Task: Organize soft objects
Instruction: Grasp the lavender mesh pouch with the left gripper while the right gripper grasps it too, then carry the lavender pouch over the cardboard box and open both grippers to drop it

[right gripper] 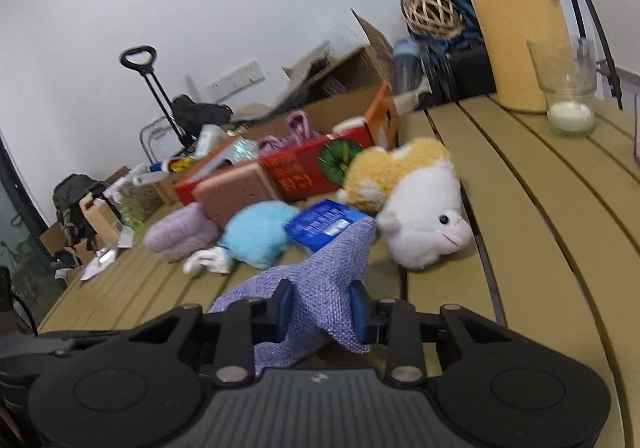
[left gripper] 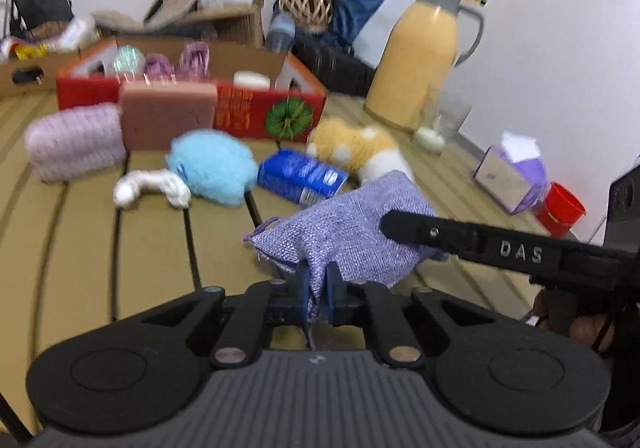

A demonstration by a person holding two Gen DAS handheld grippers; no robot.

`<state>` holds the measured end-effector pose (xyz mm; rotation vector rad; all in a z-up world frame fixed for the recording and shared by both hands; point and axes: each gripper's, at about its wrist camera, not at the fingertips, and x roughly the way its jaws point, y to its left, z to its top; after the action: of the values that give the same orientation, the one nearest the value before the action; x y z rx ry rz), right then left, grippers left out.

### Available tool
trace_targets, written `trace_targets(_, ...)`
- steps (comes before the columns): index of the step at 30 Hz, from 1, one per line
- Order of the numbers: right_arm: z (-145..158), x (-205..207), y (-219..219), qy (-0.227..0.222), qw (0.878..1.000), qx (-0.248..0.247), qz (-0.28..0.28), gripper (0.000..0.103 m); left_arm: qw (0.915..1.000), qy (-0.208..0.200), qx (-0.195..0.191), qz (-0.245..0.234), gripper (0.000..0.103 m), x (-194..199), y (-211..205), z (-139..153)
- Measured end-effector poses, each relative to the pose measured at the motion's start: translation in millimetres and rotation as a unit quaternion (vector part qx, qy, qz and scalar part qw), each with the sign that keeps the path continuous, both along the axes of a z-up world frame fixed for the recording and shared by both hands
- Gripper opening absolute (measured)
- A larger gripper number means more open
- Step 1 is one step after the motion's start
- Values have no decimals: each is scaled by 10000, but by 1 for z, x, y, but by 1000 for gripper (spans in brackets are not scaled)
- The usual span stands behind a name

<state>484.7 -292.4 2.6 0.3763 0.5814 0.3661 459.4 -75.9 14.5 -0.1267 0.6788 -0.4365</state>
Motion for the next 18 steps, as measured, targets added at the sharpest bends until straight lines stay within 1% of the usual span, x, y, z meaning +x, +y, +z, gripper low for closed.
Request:
trace_targets(3,25,-30,4,-293,9996,-4,21,29,9993,-380,40,34,9,-32,6,30)
trace_targets(7,69,-81,11,-718,9974,9,27,29,9963,-854,-18,9,8,-91,15,73)
trace_targets(9,89,-111,11,-908,9958,135,43,29,9933,-1151,-38,-4,8,-125,22,93)
trace_targets(13,130,-173,21,-1335,9908,156,154,29,9866,-1630,-74,-52,8,-191,38,129)
trace_targets(16,159,-213,31,-1584,9869,116,275,29,9808,-1947,-31,-54,8,-232,49,153)
trace_targets(18,178,-238,39,-1761,9837,101,335,29,9782,-2074,-54,-27,8,-252,56,166)
